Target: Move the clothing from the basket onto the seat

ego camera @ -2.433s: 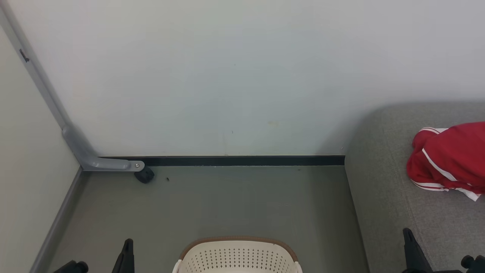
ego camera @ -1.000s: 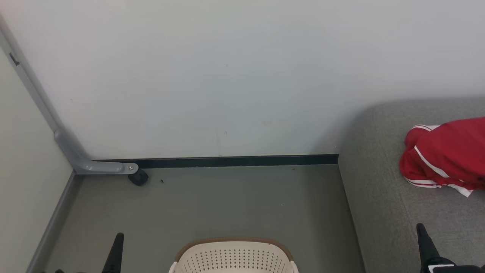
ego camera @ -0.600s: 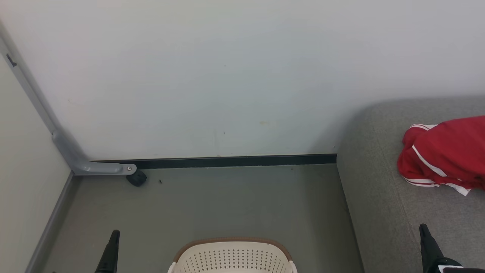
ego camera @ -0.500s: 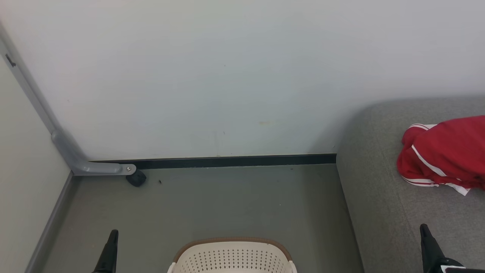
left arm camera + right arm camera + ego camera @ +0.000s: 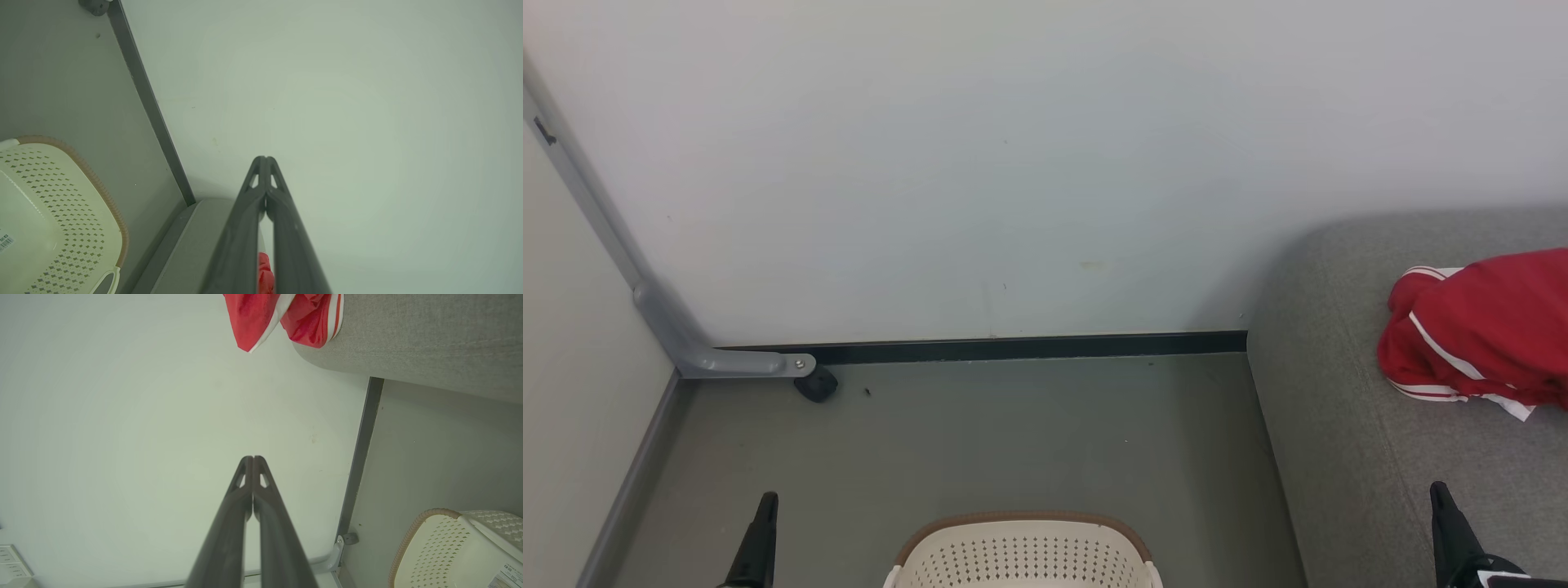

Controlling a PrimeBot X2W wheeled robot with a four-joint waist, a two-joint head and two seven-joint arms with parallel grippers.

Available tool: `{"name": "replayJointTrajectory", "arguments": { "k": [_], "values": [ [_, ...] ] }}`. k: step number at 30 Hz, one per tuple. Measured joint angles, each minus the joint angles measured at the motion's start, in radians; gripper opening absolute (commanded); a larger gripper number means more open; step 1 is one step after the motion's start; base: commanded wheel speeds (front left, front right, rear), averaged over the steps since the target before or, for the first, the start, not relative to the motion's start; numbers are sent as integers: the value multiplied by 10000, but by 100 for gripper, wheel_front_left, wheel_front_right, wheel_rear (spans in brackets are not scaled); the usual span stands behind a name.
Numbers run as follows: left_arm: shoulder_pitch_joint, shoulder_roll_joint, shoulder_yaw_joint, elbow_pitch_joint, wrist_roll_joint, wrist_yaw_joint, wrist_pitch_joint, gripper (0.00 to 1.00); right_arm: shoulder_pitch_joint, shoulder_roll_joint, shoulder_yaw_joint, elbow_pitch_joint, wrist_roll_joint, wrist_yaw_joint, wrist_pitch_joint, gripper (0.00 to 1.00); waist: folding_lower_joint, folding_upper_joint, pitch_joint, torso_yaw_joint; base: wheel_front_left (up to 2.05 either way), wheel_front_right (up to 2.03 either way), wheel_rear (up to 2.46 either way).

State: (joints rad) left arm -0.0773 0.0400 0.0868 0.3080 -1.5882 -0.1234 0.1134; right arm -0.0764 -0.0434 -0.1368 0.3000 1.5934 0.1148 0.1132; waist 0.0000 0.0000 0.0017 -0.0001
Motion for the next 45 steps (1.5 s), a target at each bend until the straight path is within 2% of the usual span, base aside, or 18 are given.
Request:
{"name": "replayJointTrajectory", "arguments": {
  "k": [45],
  "values": [
    [0,-6,0,-15,-125,0,0,0,-9,2,2,0,8,0,0,0,0,0,2,1,0,0,0]
  ]
}}
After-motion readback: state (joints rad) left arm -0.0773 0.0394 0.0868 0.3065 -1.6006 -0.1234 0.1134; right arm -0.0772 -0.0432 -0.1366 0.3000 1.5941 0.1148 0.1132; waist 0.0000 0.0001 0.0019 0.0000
